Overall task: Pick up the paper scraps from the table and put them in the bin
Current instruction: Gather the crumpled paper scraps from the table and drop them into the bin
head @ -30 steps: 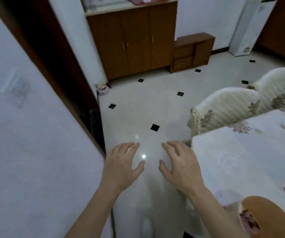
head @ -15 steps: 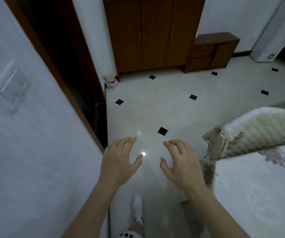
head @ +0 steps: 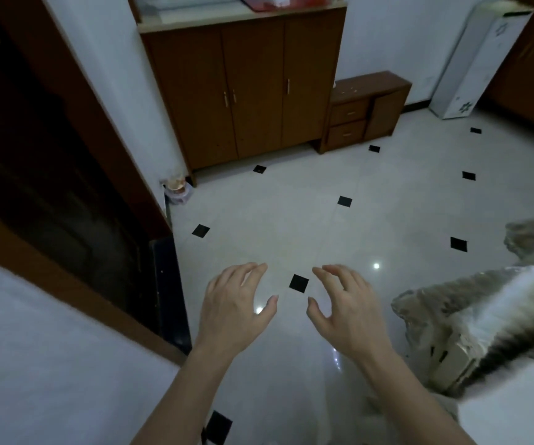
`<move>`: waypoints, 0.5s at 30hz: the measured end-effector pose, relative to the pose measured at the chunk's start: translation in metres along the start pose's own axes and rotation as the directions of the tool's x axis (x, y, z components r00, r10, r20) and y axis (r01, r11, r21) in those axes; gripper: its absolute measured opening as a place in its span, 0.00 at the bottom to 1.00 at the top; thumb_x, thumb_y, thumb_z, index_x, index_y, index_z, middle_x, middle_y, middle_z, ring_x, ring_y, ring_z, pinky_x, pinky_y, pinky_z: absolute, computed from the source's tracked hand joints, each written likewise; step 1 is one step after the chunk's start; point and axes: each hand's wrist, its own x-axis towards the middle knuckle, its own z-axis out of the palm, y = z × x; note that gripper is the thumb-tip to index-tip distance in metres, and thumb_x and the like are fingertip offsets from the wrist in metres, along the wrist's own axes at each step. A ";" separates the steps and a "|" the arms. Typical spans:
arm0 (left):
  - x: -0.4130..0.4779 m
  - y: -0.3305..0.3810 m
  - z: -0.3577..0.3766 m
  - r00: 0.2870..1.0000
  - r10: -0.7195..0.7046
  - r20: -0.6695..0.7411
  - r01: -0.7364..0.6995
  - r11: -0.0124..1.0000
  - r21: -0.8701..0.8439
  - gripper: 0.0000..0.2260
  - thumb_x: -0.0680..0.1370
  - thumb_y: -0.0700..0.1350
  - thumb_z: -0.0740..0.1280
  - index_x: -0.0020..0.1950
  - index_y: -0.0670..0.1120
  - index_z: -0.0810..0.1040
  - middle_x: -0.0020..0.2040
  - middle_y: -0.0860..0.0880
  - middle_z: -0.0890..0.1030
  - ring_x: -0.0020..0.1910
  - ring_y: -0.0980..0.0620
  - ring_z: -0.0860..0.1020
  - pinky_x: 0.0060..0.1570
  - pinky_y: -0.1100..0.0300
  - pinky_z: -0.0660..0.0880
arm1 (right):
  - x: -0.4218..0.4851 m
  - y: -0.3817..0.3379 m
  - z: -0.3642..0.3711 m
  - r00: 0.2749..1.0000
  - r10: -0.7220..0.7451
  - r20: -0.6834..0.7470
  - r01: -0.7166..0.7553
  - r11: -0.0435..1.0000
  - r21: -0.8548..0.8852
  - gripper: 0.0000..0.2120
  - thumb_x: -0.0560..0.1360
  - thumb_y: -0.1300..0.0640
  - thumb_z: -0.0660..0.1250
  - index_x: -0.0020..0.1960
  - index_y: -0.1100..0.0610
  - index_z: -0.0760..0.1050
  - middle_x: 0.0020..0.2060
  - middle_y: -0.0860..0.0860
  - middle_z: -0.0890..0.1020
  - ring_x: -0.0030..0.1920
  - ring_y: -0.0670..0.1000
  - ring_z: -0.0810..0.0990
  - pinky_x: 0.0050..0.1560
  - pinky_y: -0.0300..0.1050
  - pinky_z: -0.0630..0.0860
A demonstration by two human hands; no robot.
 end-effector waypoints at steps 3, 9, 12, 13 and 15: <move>0.042 -0.002 0.012 0.999 0.027 0.019 -0.027 1.000 -0.001 0.25 0.75 0.60 0.63 0.69 0.50 0.74 0.63 0.51 0.79 0.62 0.50 0.76 0.59 0.49 0.75 | 0.034 0.019 0.011 0.999 0.040 -0.004 -0.040 0.999 -0.011 0.23 0.71 0.48 0.68 0.64 0.55 0.78 0.57 0.52 0.82 0.60 0.55 0.79 0.59 0.51 0.75; 0.139 -0.001 0.039 0.995 0.088 0.038 -0.089 0.996 0.012 0.26 0.74 0.60 0.62 0.69 0.50 0.74 0.63 0.51 0.79 0.62 0.49 0.76 0.58 0.48 0.75 | 0.107 0.072 0.037 0.995 0.098 -0.028 -0.098 0.995 -0.007 0.23 0.72 0.48 0.67 0.64 0.56 0.78 0.57 0.53 0.82 0.58 0.55 0.79 0.58 0.52 0.76; 0.201 0.009 0.058 0.990 0.127 0.055 -0.129 0.991 0.032 0.26 0.74 0.60 0.61 0.69 0.50 0.74 0.64 0.51 0.79 0.62 0.49 0.76 0.59 0.49 0.74 | 0.149 0.109 0.045 0.990 0.132 -0.048 -0.132 0.991 -0.001 0.23 0.72 0.47 0.65 0.64 0.57 0.78 0.56 0.53 0.82 0.58 0.56 0.79 0.59 0.53 0.77; 0.223 0.014 0.065 0.988 0.139 0.064 -0.141 0.989 0.040 0.26 0.75 0.60 0.61 0.69 0.50 0.74 0.64 0.51 0.79 0.62 0.49 0.76 0.59 0.49 0.74 | 0.164 0.122 0.046 0.988 0.147 -0.054 -0.147 0.989 0.002 0.23 0.72 0.47 0.65 0.64 0.57 0.78 0.56 0.53 0.82 0.59 0.56 0.79 0.59 0.54 0.77; 0.267 0.028 0.079 0.982 0.162 0.094 -0.167 0.984 0.054 0.26 0.75 0.60 0.62 0.69 0.50 0.73 0.64 0.51 0.79 0.62 0.50 0.75 0.59 0.51 0.74 | 0.194 0.152 0.046 0.981 0.182 -0.071 -0.181 0.983 0.016 0.23 0.72 0.47 0.65 0.63 0.56 0.78 0.56 0.53 0.82 0.59 0.55 0.79 0.59 0.53 0.76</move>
